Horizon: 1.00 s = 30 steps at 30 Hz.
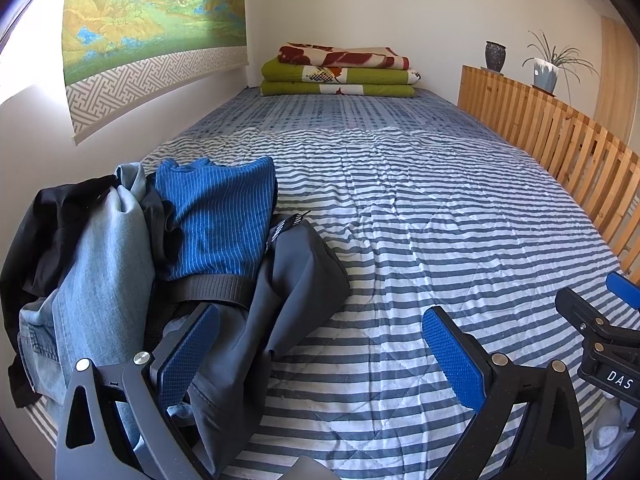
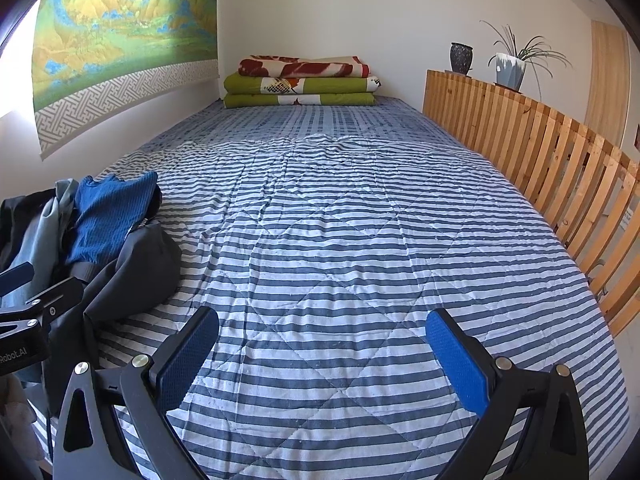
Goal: Fold small clothes
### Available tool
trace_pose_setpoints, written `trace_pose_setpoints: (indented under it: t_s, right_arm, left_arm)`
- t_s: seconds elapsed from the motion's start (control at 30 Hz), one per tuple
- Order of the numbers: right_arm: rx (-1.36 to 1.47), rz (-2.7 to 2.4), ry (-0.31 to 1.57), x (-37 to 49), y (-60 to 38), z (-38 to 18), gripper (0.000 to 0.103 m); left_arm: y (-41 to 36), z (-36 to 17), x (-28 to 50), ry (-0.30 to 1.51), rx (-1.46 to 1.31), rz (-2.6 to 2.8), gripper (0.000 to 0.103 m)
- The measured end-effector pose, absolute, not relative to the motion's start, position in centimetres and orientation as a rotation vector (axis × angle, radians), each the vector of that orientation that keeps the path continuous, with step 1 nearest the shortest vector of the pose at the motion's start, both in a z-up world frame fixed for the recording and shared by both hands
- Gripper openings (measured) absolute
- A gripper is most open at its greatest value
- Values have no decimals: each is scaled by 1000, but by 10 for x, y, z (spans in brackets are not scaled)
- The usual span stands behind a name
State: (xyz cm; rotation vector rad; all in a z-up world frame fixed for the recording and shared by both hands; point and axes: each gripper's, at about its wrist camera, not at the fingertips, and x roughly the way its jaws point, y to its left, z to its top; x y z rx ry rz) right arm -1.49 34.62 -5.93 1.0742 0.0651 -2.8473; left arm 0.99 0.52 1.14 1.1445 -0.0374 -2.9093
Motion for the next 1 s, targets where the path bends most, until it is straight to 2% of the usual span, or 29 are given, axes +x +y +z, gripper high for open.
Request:
trace_pose_setpoints:
  t_s: [1.0]
  right_arm:
    - [1070,-2866,73,-14,349,-59,102]
  left_arm:
    - [4,10,11,-57,1132,-2910,103]
